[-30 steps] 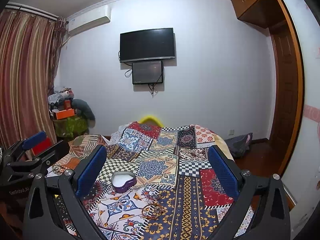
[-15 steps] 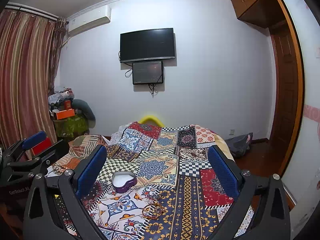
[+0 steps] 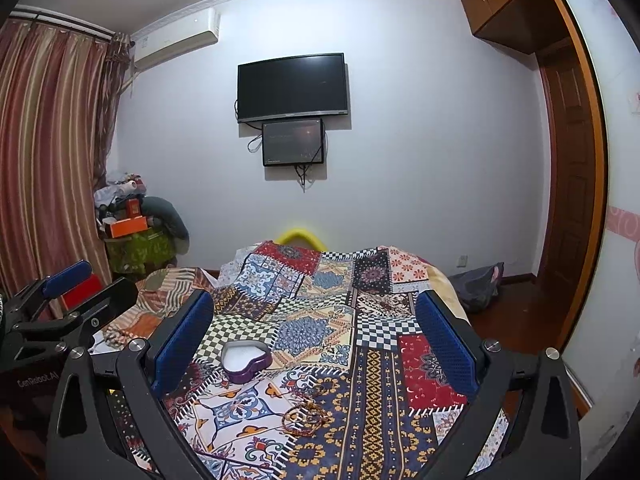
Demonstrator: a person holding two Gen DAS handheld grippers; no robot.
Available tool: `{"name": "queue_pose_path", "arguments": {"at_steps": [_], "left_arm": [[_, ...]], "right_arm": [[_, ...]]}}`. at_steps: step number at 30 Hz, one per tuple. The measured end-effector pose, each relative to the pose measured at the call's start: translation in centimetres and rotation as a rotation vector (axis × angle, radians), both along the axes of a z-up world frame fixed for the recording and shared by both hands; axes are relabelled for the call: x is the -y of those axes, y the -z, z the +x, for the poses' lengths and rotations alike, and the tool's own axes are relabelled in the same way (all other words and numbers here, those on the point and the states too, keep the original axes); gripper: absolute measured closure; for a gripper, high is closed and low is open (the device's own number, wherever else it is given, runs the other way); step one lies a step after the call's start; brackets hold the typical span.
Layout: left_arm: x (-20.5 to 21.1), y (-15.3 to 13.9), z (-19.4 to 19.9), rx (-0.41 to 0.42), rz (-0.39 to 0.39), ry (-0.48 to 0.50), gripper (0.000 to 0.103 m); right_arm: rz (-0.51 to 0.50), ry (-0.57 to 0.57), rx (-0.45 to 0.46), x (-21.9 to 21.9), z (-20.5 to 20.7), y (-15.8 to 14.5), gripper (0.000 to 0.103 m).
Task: Organize jewelry
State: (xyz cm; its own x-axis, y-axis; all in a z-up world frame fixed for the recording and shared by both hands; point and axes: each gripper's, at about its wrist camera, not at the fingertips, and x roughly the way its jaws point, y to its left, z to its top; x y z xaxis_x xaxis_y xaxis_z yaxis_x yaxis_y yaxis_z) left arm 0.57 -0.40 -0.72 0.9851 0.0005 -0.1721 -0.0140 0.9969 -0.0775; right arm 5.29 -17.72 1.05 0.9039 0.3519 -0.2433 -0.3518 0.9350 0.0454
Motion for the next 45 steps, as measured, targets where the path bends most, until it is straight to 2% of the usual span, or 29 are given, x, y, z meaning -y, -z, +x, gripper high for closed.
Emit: {"name": "queue_pose_path", "arguments": {"at_steps": [9, 16, 19, 24, 28, 32, 38, 42, 45], "left_arm": [[-0.4, 2.4, 2.7, -0.068, -0.014, -0.023, 0.0], [-1.1, 6.4, 7.1, -0.206, 0.007, -0.064, 0.0], [-1.5, 8.4, 9.2, -0.285, -0.013, -0.059, 0.006], [-1.3, 11.9, 12.1, -0.402, 0.011, -0.073, 0.011], [-0.6, 14.1, 13.9, -0.493, 0.012, -0.008, 0.02], [0.8, 16.0, 14.8, -0.566, 0.032, 0.074, 0.03], [2.4, 17.1, 15.0, -0.602, 0.032, 0.134, 0.036], [3.1, 17.3, 15.1, -0.628, 0.024, 0.186, 0.049], [3.9, 17.5, 15.1, -0.641, 0.017, 0.249, 0.064]], "right_arm": [[-0.012, 0.026, -0.083, 0.6, 2.4, 2.7, 0.003], [-0.073, 0.085, -0.196, 1.7, 6.6, 6.5, 0.003], [-0.109, 0.092, -0.245, 1.8, 7.9, 8.1, 0.003], [-0.156, 0.041, -0.357, 1.6, 9.7, 10.8, 0.022], [-0.161, -0.004, -0.448, 1.3, 10.7, 12.8, 0.038], [-0.165, -0.041, -0.496, 1.4, 11.2, 14.0, 0.051], [-0.193, -0.078, -0.518, 0.9, 11.2, 14.7, 0.057], [-0.206, -0.109, -0.528, 0.4, 11.1, 14.9, 0.064], [-0.208, -0.125, -0.54, 0.4, 11.0, 15.0, 0.068]]}}
